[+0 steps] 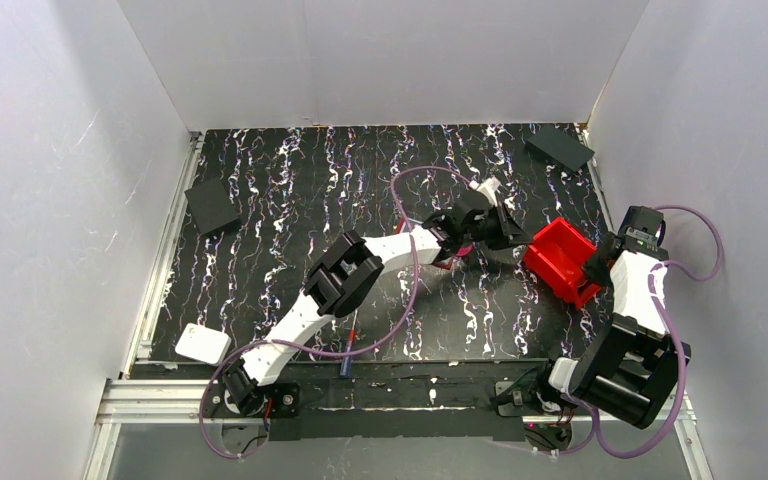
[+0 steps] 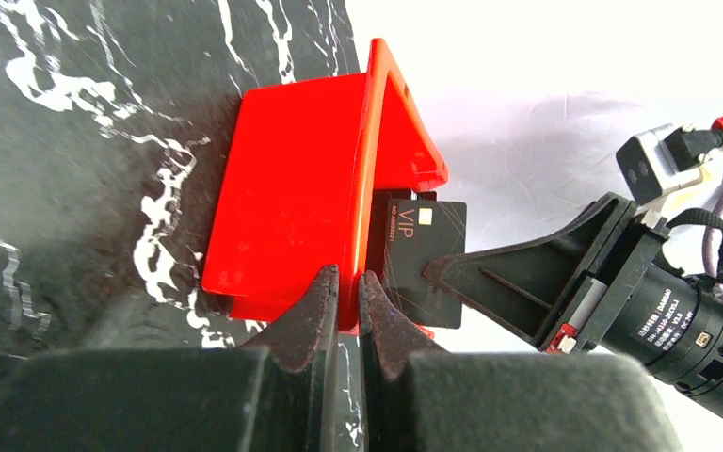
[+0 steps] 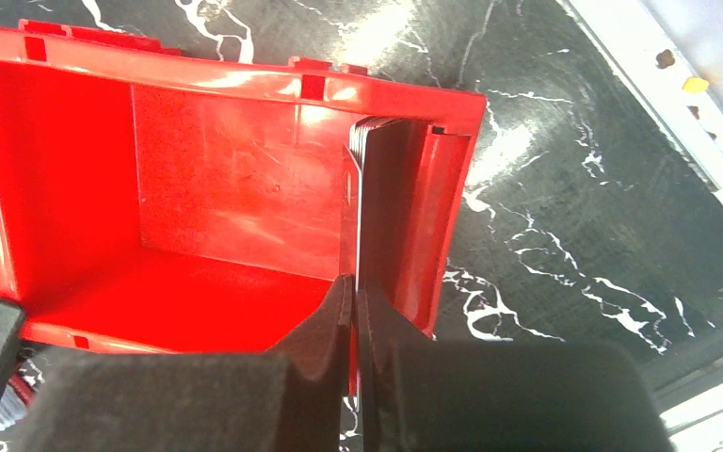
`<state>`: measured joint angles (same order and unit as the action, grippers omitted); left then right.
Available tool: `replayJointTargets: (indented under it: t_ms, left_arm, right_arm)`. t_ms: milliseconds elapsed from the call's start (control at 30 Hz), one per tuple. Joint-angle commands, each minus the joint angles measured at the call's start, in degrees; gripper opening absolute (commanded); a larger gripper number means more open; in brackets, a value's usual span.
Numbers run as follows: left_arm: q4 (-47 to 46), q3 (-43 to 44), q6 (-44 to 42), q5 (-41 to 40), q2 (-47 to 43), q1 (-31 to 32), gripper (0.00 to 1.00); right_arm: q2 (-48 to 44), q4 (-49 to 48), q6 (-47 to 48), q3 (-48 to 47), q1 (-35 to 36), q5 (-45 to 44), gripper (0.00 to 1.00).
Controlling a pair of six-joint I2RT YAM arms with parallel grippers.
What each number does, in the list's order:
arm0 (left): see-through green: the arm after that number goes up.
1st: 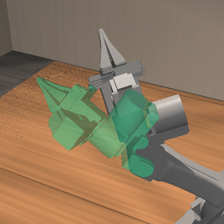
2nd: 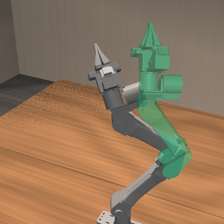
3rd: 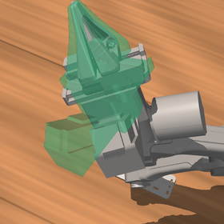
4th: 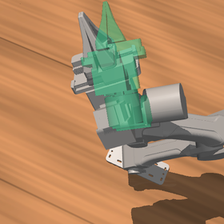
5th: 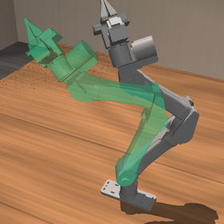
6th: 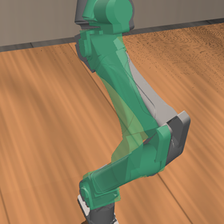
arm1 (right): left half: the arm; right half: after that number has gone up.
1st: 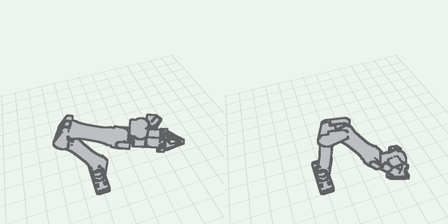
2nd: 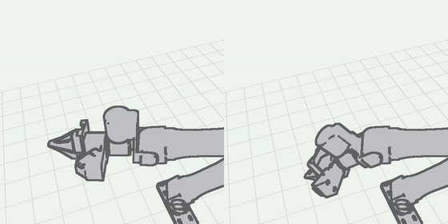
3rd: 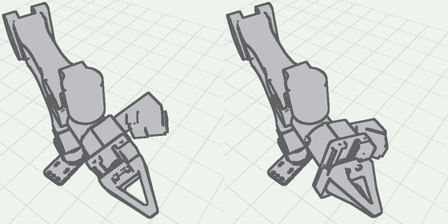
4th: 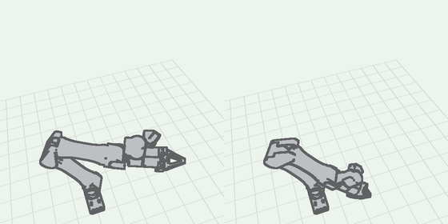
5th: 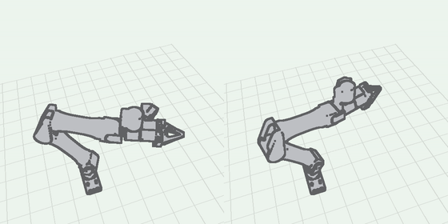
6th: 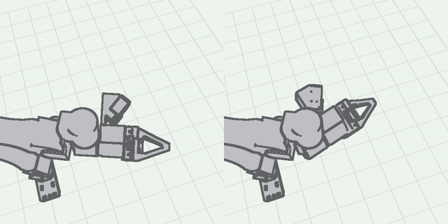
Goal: Put the credit cards into the card holder
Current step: Pick up the credit card from the storage box.
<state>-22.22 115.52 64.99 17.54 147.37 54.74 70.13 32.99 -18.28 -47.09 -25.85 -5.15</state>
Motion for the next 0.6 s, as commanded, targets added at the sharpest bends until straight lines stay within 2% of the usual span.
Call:
replayJointTargets:
  t_ms: [0,333,567]
  left_arm:
    - [0.4,-2.1,-2.6,-2.4,-3.7,-4.1,0.0]
    - [-0.5,-2.2,-2.6,-0.7,-3.7,-7.3,0.0]
    - [-0.5,-2.4,-2.8,0.5,-3.7,-9.0,0.0]
  right_arm:
    - [1.3,0.2,-1.1,-0.6,-0.1,1.2,0.08]
    - [5.0,-3.6,-1.8,-0.5,0.2,4.8,0.09]
    - [6.3,-2.6,-2.3,-2.3,0.2,2.5,0.12]
